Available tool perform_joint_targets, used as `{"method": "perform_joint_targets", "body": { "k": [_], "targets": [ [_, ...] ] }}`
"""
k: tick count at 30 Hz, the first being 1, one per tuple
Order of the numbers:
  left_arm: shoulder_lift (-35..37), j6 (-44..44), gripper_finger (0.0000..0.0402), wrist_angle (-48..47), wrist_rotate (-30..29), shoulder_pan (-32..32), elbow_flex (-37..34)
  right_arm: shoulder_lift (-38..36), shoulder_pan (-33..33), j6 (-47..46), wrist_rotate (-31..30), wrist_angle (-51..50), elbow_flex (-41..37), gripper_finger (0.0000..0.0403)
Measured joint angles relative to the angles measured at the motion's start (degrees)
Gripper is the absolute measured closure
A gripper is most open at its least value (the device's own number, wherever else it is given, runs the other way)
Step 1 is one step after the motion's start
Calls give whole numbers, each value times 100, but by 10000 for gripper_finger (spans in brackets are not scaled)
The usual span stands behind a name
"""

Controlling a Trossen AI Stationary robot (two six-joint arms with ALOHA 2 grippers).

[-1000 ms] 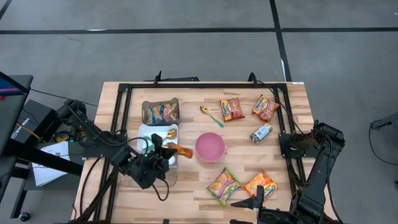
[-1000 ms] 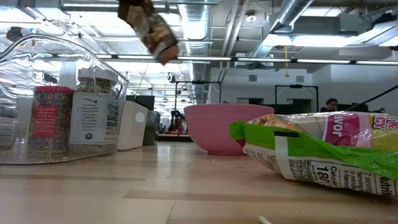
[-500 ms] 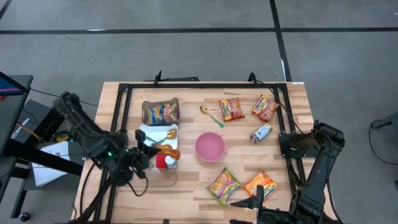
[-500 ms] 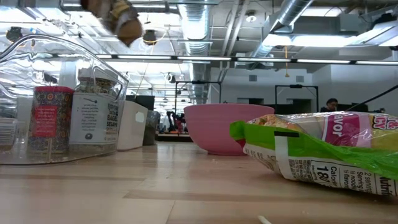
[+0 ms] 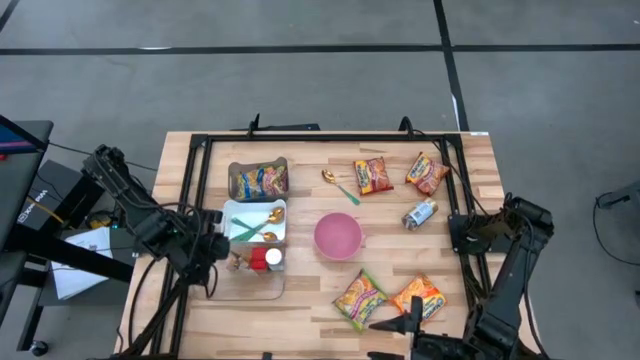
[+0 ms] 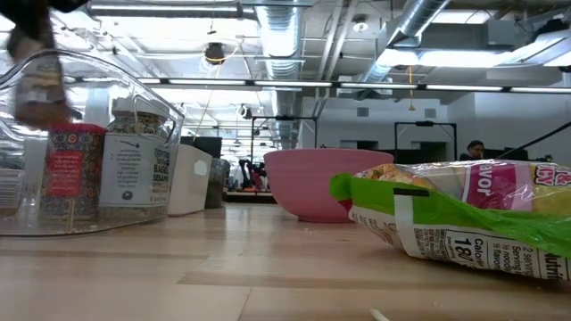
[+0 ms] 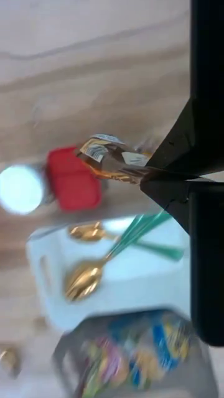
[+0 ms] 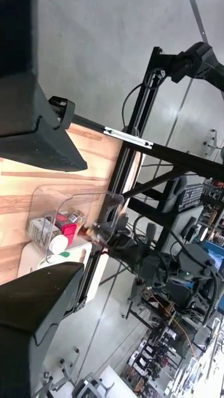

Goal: Pick & Place Food Item
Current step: Put the orange spice pack into the transparent bin

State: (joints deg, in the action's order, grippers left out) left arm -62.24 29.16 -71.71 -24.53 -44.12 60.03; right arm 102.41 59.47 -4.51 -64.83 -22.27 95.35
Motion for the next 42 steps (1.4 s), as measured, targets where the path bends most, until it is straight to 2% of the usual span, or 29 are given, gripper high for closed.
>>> {"method": "perform_joint_targets", "body": {
  "k": [6,12,19,27,32,37,42],
  "targets": [
    [-3,490,401,-170,633,0,0,0,-59,-1,13,-19,0,159],
    [-236,1415,401,-1115,861,0,0,0,-73,-159,23,-175,2,159],
    [-766,1887,401,-1137,1575,125,0,0,-73,-258,25,-279,2,159],
    [-1652,1922,401,-1143,2117,577,0,0,-73,-258,25,-301,2,159],
    [-2075,1642,401,-1131,2270,817,0,0,-73,-255,25,-307,2,159],
    [-2157,1618,397,-1142,2284,1038,0,0,-73,-256,27,-362,2,159],
    [-2030,1614,367,-1150,2161,1176,0,0,-73,-258,27,-389,2,159]
  ]
}}
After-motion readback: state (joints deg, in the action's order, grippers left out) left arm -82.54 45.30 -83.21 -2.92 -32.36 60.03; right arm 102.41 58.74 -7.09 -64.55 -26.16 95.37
